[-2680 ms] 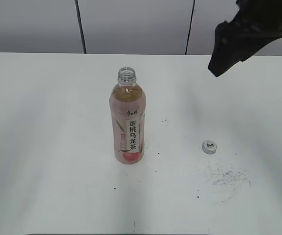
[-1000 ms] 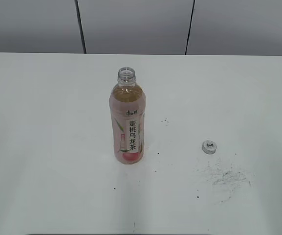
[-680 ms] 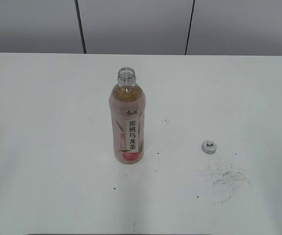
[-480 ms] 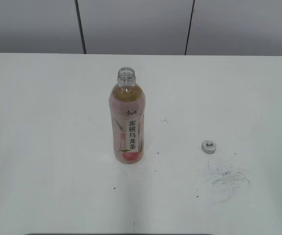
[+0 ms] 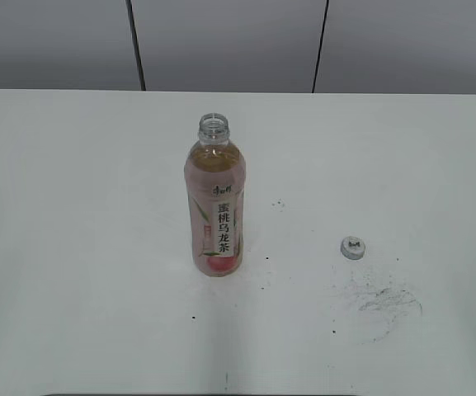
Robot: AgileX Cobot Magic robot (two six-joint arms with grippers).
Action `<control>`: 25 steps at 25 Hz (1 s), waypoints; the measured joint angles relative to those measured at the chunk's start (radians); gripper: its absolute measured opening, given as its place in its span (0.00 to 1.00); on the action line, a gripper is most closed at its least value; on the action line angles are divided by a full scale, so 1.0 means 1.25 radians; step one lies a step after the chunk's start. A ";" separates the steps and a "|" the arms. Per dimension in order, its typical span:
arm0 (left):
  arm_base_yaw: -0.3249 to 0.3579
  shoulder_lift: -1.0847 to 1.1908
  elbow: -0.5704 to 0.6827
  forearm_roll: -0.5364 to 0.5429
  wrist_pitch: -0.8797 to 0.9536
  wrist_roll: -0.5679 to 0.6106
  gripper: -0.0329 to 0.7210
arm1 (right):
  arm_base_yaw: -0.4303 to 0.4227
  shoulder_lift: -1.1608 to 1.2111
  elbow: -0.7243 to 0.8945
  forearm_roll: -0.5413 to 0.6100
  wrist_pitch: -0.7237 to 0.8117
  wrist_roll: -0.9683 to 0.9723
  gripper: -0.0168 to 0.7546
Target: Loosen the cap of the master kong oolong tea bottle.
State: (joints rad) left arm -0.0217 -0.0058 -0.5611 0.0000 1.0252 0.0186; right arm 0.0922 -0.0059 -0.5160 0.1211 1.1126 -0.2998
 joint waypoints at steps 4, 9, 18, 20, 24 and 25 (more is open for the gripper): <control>0.000 0.000 0.000 0.000 0.000 0.000 0.71 | 0.000 0.000 0.000 0.000 0.000 0.001 0.77; 0.000 0.000 0.000 0.000 0.000 0.001 0.71 | 0.000 0.000 0.000 0.000 0.000 0.001 0.77; 0.000 0.000 0.000 0.000 0.000 0.000 0.71 | 0.000 0.000 0.000 0.000 0.000 0.001 0.77; 0.000 0.000 0.000 0.000 0.000 0.000 0.71 | 0.000 0.000 0.000 0.000 0.000 0.001 0.77; 0.000 0.000 0.000 0.000 0.000 0.000 0.71 | 0.000 0.000 0.000 0.000 0.000 0.001 0.77; 0.000 0.000 0.000 0.000 0.000 0.000 0.71 | 0.000 0.000 0.000 0.000 0.000 0.001 0.77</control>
State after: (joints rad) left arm -0.0217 -0.0058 -0.5611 0.0000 1.0252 0.0190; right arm 0.0922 -0.0059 -0.5160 0.1211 1.1126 -0.2980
